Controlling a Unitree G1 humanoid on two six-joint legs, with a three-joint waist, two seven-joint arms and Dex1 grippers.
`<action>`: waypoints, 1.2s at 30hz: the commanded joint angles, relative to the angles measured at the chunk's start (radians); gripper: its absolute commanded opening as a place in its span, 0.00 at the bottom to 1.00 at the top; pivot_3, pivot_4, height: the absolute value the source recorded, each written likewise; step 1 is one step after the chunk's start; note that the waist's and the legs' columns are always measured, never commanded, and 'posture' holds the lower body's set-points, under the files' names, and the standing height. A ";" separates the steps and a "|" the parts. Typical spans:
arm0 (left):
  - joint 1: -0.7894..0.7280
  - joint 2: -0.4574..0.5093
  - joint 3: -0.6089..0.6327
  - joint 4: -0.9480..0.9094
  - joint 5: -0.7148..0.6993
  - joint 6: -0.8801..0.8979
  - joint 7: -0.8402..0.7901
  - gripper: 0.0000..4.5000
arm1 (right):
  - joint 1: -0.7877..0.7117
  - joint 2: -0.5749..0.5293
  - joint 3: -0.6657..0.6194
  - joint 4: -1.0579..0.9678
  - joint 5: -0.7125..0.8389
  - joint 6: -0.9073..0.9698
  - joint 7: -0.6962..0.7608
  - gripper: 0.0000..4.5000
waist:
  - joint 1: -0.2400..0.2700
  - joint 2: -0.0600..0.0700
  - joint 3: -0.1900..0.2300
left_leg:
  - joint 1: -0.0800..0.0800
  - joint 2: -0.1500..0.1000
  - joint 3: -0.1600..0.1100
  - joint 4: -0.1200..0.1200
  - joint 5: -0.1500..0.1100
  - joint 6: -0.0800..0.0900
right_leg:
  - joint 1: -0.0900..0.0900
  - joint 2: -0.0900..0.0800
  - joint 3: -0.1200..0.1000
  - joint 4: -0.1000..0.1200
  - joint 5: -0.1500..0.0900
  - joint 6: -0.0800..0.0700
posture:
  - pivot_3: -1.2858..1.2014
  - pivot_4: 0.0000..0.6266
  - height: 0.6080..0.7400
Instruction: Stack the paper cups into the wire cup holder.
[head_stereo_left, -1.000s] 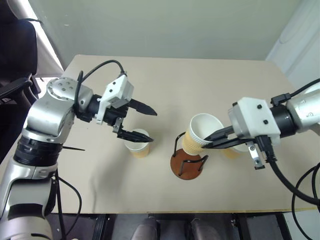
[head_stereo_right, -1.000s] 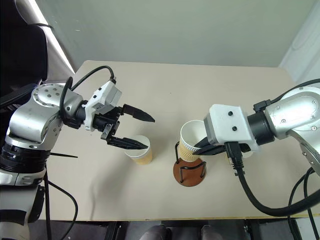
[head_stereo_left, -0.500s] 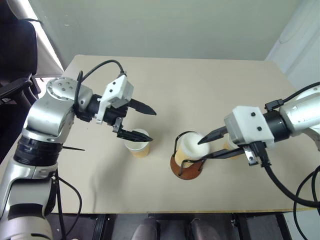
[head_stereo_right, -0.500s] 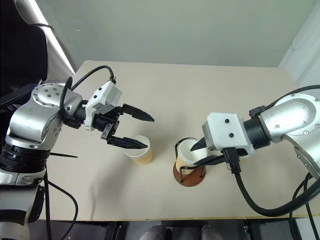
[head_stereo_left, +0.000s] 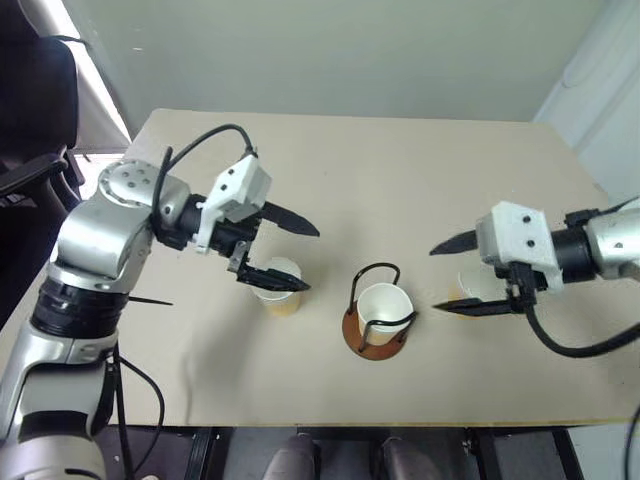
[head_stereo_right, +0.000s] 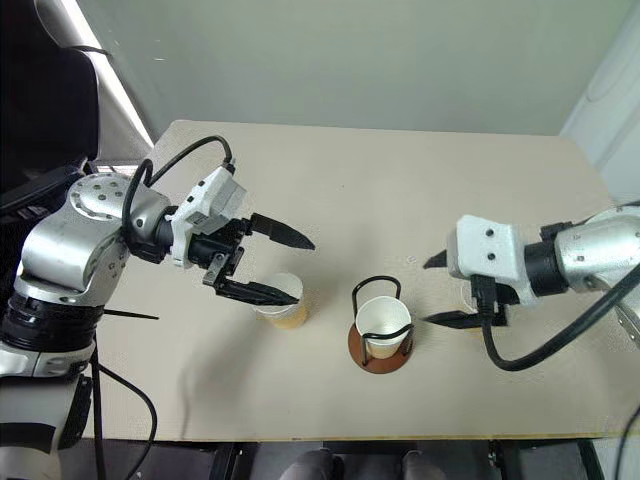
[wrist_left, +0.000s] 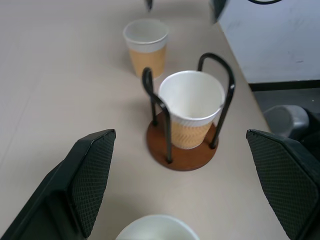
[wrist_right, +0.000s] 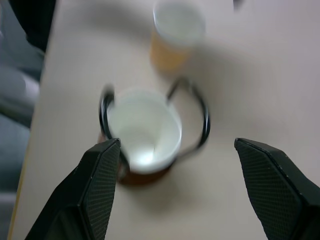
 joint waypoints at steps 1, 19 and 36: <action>-0.023 -0.007 0.008 -0.010 -0.005 -0.011 -0.002 1.00 | 0.043 -0.051 -0.049 0.029 -0.071 -0.087 0.002 0.82 | -0.002 0.000 0.000 | 0.000 0.000 0.000 0.000 0.000 0.000 | 0.000 0.000 0.000 0.001 0.000 0.000 | 0.52 0.24 1.00; -0.034 -0.006 0.009 -0.020 0.005 0.002 0.005 1.00 | 0.152 -0.055 0.054 0.213 -0.287 -0.334 0.067 0.82 | -0.003 0.000 0.000 | 0.001 0.000 0.000 0.002 0.000 0.000 | 0.000 0.000 0.000 0.003 0.000 0.001 | 0.52 0.24 1.00; -0.029 -0.003 0.009 -0.014 0.011 -0.002 0.008 1.00 | 0.099 0.028 0.141 0.311 -0.404 -0.410 0.109 0.22 | -0.004 0.000 0.000 | 0.001 0.000 0.000 0.002 0.000 0.000 | 0.000 0.000 0.000 0.003 0.000 0.001 | 0.52 0.24 1.00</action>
